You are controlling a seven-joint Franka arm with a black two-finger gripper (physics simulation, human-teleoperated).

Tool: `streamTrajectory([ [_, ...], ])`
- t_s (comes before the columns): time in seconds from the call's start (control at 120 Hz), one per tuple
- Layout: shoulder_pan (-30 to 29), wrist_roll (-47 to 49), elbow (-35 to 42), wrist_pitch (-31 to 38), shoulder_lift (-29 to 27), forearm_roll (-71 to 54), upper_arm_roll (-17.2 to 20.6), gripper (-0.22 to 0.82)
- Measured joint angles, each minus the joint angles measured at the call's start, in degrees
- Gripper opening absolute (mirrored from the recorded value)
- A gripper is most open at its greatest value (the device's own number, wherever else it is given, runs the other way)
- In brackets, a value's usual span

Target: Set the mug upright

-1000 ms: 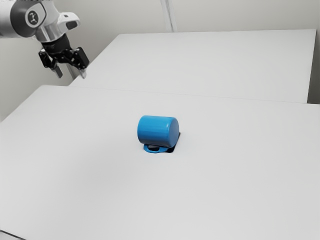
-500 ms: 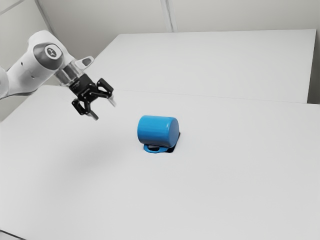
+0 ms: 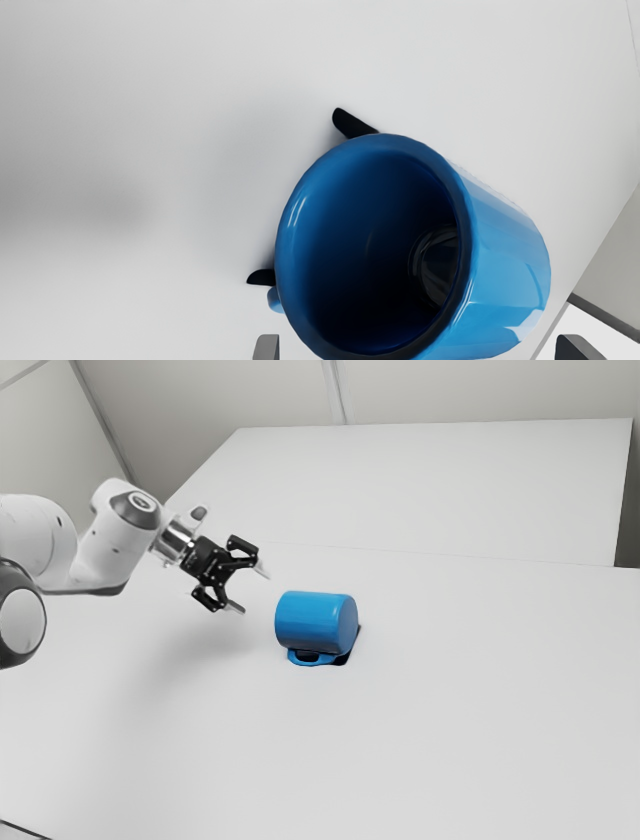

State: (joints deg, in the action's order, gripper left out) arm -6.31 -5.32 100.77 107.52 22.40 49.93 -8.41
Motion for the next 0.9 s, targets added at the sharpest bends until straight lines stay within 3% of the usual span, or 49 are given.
streamTrajectory([
  [0.6,2.4,-2.6,0.7,4.6,4.4,14.6,4.1,0.60],
  [0.775,2.4,-2.4,0.2,5.1,4.3,13.2,3.8,0.17],
  [0.9,2.5,-2.2,-1.0,5.3,4.2,12.7,4.0,0.00],
])
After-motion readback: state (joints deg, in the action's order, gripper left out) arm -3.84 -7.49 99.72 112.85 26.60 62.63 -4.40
